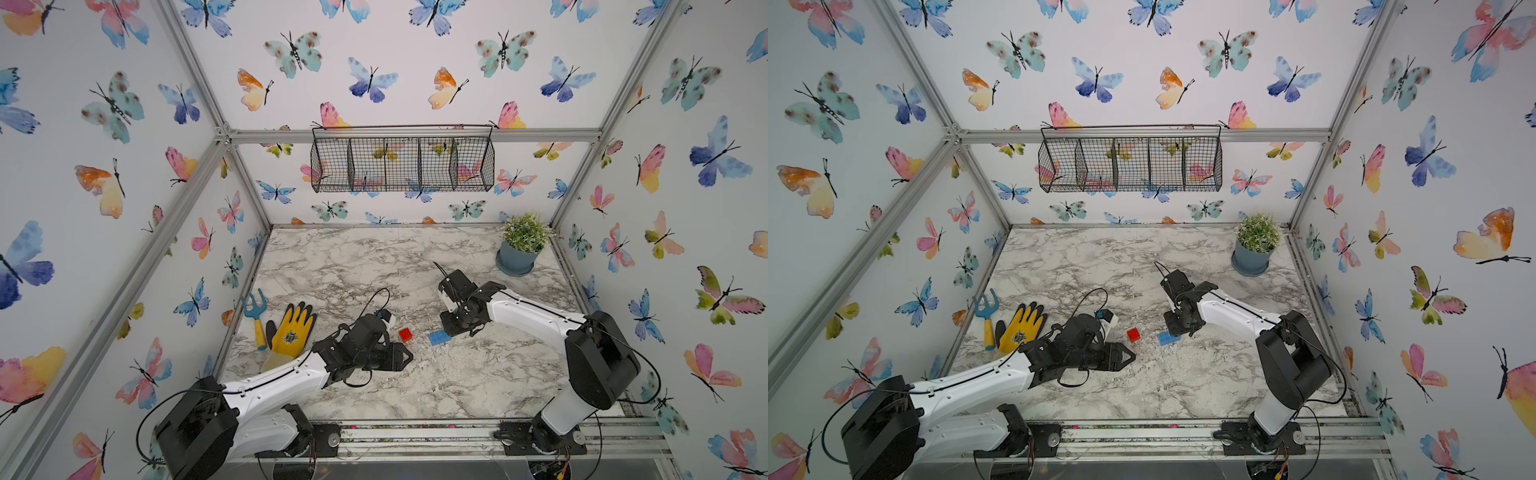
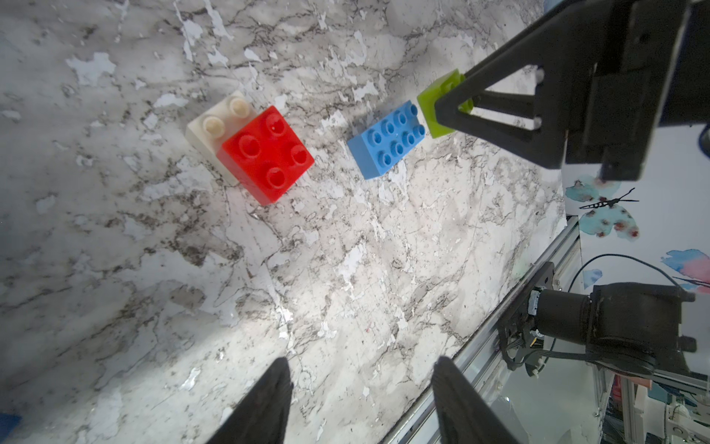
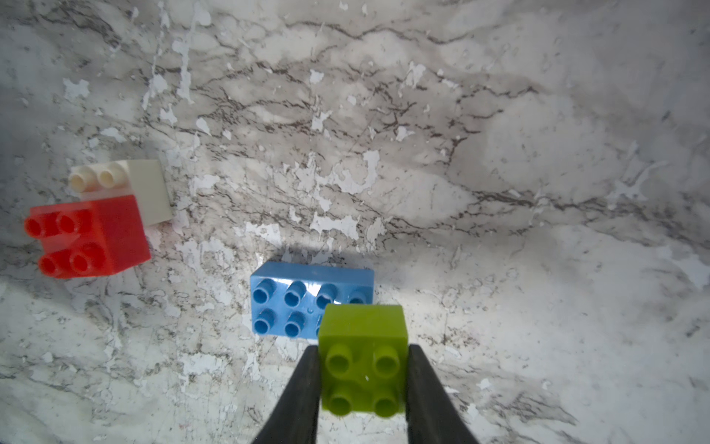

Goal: Assemble the letter y with lego
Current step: Assemble the lego brick with the lego brick.

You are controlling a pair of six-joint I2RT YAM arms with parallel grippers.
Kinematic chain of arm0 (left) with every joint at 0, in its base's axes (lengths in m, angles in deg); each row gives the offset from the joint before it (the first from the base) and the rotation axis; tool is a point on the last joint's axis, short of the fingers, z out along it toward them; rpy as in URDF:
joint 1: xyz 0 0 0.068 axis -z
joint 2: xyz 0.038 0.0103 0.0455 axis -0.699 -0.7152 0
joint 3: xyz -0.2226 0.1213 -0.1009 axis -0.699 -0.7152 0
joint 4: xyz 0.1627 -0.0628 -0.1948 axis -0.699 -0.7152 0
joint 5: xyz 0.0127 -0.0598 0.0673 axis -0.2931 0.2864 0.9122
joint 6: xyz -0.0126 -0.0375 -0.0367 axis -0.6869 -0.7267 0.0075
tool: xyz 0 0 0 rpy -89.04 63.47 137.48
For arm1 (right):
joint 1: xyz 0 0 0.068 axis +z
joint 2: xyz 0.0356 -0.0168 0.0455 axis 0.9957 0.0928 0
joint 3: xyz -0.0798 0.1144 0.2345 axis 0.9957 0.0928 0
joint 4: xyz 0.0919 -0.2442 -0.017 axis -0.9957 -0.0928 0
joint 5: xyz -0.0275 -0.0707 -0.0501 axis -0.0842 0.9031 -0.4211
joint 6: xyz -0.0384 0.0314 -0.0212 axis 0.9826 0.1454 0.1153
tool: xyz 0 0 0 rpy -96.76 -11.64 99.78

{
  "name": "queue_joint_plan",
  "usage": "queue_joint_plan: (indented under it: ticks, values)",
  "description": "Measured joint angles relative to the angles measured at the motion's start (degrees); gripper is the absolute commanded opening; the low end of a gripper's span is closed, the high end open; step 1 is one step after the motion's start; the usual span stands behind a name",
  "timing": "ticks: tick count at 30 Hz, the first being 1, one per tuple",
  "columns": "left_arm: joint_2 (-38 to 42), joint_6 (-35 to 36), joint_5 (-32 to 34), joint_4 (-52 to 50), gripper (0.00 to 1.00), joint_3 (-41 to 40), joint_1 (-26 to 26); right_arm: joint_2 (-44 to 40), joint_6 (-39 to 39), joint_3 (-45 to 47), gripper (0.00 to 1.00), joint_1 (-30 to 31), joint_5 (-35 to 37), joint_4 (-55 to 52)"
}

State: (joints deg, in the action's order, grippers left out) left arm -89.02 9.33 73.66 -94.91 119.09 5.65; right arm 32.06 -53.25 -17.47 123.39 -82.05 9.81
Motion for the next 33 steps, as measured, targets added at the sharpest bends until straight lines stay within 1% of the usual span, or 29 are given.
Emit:
queue_joint_plan:
  ticks: [26,33]
  values:
    - [-0.74,0.00,0.20,-0.24,0.59,0.00,0.17,2.01,0.00,1.22,0.28,-0.81,-0.74,2.54]
    - [-0.76,0.00,0.20,-0.24,0.59,0.00,0.33,2.14,-1.62,1.25,0.27,-0.81,-0.63,2.51]
